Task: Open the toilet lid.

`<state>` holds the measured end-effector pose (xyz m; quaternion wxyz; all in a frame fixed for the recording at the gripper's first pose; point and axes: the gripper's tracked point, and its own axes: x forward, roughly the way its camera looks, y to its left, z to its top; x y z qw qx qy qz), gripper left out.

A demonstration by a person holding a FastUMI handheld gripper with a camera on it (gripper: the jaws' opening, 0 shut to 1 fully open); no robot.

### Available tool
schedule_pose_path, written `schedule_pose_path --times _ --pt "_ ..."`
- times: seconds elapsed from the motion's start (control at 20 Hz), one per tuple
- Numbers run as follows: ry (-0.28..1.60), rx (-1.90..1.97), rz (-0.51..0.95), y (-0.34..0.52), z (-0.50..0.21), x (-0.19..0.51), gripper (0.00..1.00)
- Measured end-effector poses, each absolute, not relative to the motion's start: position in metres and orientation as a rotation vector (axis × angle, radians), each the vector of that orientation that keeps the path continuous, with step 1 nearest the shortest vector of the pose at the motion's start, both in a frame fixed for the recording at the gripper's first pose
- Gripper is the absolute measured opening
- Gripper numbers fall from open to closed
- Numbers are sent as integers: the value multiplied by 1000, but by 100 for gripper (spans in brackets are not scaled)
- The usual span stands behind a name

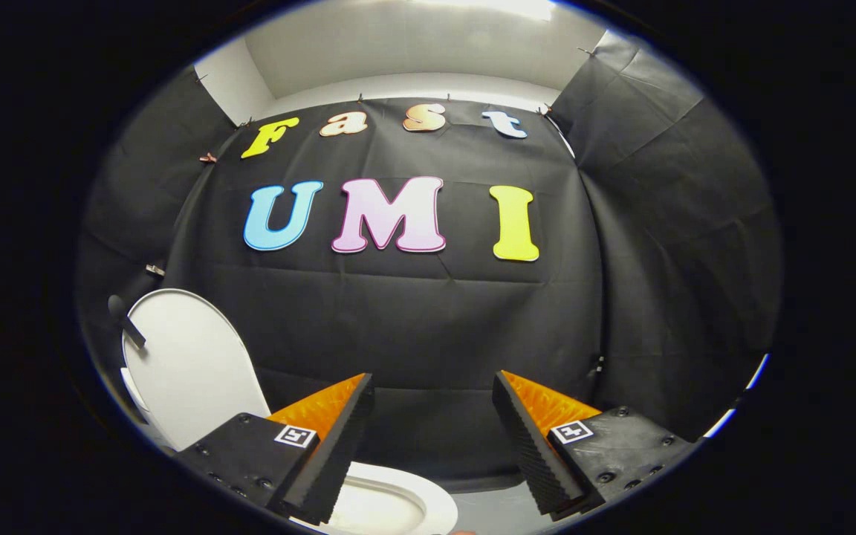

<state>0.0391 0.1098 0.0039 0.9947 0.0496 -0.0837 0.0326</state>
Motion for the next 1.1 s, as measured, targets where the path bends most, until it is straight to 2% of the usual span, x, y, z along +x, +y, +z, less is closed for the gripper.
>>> schedule_pose_path --times 1.1 --pt "-148 95 74 111 3 38 99"
